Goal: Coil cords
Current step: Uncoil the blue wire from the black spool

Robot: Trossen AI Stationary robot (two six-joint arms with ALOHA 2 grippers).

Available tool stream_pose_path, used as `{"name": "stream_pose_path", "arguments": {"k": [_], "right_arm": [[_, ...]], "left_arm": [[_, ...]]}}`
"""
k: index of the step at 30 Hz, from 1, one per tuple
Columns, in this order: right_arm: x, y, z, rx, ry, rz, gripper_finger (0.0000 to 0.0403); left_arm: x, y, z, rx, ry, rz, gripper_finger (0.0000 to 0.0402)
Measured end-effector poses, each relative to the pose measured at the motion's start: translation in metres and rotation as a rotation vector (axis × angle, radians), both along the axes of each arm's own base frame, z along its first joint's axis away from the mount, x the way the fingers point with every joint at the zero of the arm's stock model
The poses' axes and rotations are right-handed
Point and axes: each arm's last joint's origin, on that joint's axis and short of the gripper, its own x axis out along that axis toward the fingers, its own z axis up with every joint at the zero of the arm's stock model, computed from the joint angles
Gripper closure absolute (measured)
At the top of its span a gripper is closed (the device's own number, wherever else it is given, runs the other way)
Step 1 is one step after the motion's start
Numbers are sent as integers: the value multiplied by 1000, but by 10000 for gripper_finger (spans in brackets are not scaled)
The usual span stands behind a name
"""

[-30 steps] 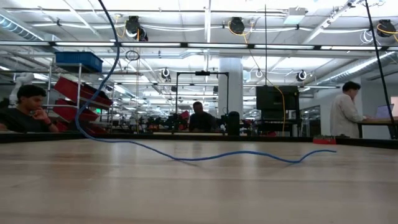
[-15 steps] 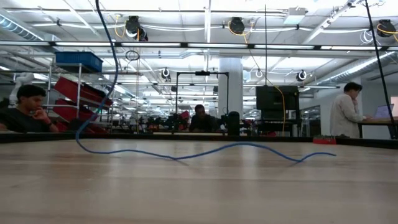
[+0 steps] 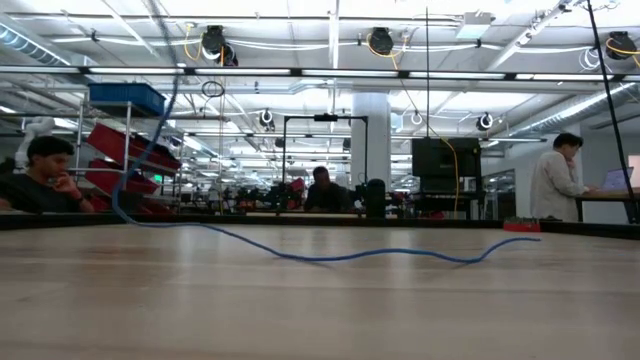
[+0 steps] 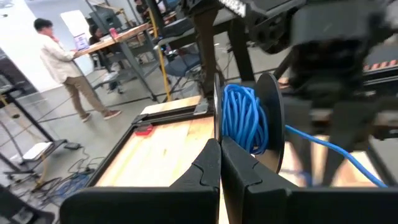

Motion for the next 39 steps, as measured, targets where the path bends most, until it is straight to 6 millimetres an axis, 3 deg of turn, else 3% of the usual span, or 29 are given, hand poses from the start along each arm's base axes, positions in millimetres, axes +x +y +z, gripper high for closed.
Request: {"name": "stream_pose_path", "arguments": {"k": [11, 27, 34, 39], "right_arm": [[-10, 17, 8, 31, -65, 50, 403], [-20, 22, 31, -26, -152, 108, 403], [-49, 18, 63, -134, -119, -27, 403], [-75, 27, 65, -219, -60, -139, 403]], "left_arm": [[3, 2, -3, 29, 4, 58, 401], [3, 10, -12, 56, 55, 112, 401], [3, 9, -12, 46, 65, 80, 401], [4, 8, -13, 35, 75, 46, 401]]}}
